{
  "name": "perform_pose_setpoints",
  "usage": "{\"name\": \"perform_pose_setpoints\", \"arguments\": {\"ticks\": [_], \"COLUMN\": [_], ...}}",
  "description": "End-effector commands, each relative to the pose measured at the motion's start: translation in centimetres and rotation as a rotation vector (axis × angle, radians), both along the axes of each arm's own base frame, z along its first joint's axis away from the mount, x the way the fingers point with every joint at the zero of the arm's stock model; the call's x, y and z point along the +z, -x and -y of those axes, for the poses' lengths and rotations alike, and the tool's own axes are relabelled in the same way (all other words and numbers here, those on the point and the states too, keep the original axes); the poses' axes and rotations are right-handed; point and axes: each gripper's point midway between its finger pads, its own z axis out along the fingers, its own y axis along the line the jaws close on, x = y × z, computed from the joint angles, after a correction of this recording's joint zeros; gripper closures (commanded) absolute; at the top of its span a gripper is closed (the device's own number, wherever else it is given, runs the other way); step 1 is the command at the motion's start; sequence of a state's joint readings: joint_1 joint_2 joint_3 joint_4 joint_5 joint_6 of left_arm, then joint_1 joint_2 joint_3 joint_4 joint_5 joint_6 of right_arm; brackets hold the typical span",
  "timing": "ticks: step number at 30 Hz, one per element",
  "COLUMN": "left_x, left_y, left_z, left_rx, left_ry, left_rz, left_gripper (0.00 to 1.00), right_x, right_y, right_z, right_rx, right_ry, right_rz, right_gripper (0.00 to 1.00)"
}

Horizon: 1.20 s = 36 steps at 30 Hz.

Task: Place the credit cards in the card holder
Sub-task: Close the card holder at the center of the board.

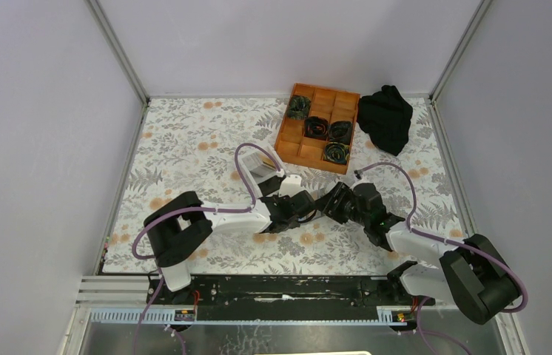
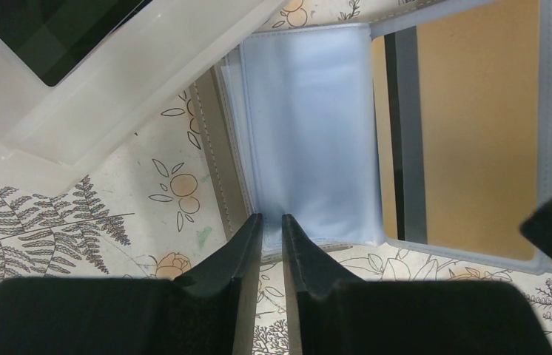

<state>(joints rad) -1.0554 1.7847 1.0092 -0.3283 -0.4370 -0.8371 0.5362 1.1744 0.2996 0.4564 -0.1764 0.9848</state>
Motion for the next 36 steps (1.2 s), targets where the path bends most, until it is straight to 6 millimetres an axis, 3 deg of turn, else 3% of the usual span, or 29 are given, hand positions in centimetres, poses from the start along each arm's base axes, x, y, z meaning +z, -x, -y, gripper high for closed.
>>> {"name": "perform_pose_setpoints", "arguments": {"ticks": [1, 7, 13, 18, 26, 32, 36], "left_x": [-5.1, -5.0, -3.9, -2.2, -1.1, -0.6, -0.3], "left_y": [4.9, 4.9, 4.4, 3.5, 3.1, 4.0, 4.2], "left_z": [-2.3, -2.3, -2.1, -2.1, -3.1, -2.0, -1.8], "left_rx": [-0.066, -0.060, -0.045, -0.016, 0.076, 0.109, 0.118], "left_ry": [-0.127, -0.122, -0.112, -0.097, -0.048, 0.183, 0.260], "left_rz": [-0.205, -0.203, -0.173, -0.122, -0.087, -0.095, -0.088], "left_gripper": [0.77, 0.78, 0.76, 0.70, 0.50, 0.36, 0.34], "right_x": [0.0, -1.3, -1.6, -1.4, -0.6, 0.0, 0.0], "right_y": [-0.3, -0.1, -0.3, -0.3, 0.1, 0.4, 0.5], "right_z": [-0.7, -0.4, 0.7, 1.3, 1.9, 1.9, 1.9], "right_rx": [0.060, 0.077, 0.057, 0.038, 0.010, -0.014, -0.030], "right_ry": [0.044, 0.107, 0.180, 0.203, 0.198, 0.144, 0.107], "right_rz": [0.007, -0.026, -0.028, -0.027, -0.035, -0.079, -0.127], "right_gripper": [0.47, 0.56, 0.85, 0.98, 1.00, 1.00, 1.00]}}
